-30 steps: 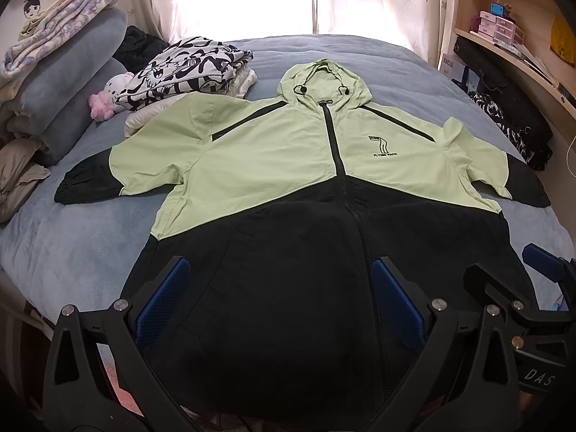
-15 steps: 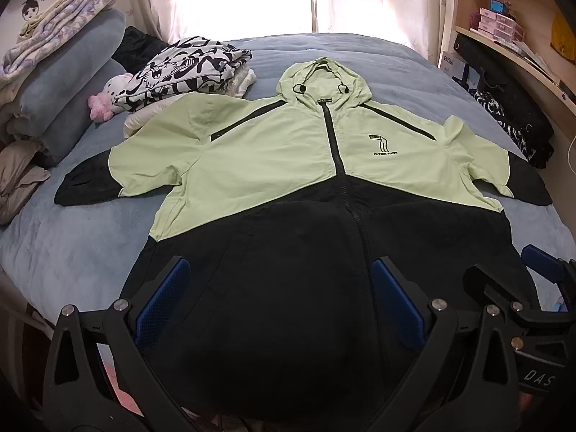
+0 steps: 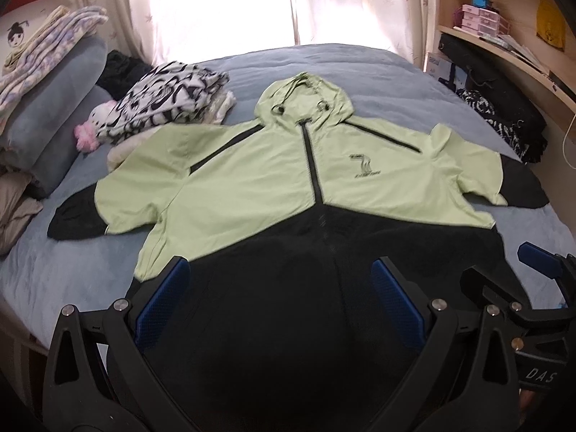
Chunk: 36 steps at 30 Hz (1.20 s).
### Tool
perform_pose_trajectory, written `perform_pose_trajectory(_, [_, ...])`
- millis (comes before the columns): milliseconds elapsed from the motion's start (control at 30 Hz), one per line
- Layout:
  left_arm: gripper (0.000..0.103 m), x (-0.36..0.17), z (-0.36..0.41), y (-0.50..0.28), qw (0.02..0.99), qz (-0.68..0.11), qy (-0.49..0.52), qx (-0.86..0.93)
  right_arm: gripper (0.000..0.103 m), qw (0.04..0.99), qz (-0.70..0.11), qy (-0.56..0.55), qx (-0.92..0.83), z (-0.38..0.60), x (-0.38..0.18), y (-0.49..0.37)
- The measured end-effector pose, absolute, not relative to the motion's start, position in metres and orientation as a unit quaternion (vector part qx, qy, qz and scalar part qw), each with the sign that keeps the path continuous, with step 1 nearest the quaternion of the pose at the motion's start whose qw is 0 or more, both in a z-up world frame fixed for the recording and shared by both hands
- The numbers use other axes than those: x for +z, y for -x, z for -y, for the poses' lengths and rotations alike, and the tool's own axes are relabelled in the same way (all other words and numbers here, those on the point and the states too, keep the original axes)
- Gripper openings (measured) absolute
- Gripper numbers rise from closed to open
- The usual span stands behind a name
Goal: Fold large clothes
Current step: 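Reach to the black sleeve cuff and grasp it with the right tool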
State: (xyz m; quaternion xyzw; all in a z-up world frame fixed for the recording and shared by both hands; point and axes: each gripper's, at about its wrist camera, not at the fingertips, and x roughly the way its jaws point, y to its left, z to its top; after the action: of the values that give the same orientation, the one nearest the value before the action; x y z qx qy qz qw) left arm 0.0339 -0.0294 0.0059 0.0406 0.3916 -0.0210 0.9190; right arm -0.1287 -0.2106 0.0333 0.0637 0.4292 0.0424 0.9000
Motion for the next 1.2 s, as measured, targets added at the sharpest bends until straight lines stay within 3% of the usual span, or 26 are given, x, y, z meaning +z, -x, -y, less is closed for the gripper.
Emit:
perform_pose_trajectory(400, [0.100,0.085,0.108,-0.111,0.944,-0.313,-0.037,-0.096,0.103,0.946,-0.299,-0.107,-0.062,0.346,0.115,0.083])
perform_pose_trajectory(800, [0.100,0.124,0.200,-0.194,0.958,-0.266,-0.021,-0.102,0.103,0.943,-0.278,-0.064,-0.171,0.524,0.180,0.039])
perform_pose_trajectory(1133, [0.100,0.054,0.263,-0.252,0.942,-0.310,-0.035,-0.122,0.103,0.898,-0.358,-0.158,-0.199,0.671,0.088,-0.013])
perform_pose_trajectory(1200, [0.100,0.030,0.273,-0.262,0.932,-0.339,-0.038,-0.123,0.094,0.884,-0.376,-0.193,-0.198,0.695,0.059,-0.017])
